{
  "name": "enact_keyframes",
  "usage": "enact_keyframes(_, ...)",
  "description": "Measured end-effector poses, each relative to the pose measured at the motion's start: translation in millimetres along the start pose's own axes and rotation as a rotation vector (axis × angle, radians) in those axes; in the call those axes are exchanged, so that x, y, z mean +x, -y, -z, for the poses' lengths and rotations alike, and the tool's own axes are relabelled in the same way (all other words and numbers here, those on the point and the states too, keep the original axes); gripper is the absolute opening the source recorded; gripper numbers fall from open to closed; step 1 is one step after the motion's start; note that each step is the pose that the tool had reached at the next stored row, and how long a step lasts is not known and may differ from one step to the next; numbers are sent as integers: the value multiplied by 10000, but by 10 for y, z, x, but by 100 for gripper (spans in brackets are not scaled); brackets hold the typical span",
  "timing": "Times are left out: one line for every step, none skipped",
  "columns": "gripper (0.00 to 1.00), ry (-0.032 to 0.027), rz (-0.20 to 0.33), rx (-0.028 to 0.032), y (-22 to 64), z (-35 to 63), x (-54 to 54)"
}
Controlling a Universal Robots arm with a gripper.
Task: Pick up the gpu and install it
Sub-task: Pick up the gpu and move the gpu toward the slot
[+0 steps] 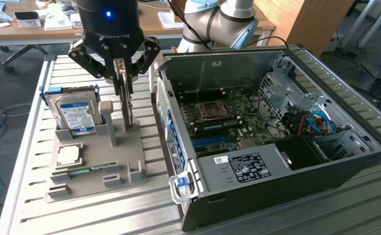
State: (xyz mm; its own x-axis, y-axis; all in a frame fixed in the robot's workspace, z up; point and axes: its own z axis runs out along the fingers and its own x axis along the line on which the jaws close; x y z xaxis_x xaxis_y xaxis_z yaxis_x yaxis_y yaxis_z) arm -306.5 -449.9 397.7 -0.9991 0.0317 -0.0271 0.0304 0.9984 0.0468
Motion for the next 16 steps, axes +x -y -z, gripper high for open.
enact_keyframes(27,-2,0,1,-1,25,-1)
enact_keyframes(27,0,0,0,-2,49,-2)
enact_keyframes(27,0,0,1,-3,74,-3)
enact_keyframes(27,0,0,0,-5,97,-4)
enact_keyframes(27,0,0,0,-6,122,-5)
enact_keyframes(27,-1,0,1,-7,145,-6)
enact_keyframes(27,0,0,1,-8,166,-6)
enact_keyframes(27,0,0,0,-9,187,-7)
enact_keyframes(27,0,0,0,-10,206,-8)
enact_keyframes(27,0,0,-1,-10,223,-8)
enact_keyframes(27,0,0,0,-11,240,-9)
enact_keyframes(27,0,0,0,-12,254,-9)
enact_keyframes(27,0,0,0,-12,264,-9)
enact_keyframes(27,0,0,-1,-12,267,-10)
enact_keyframes(27,1,0,-1,-13,266,-10)
enact_keyframes(27,0,0,0,-12,267,-10)
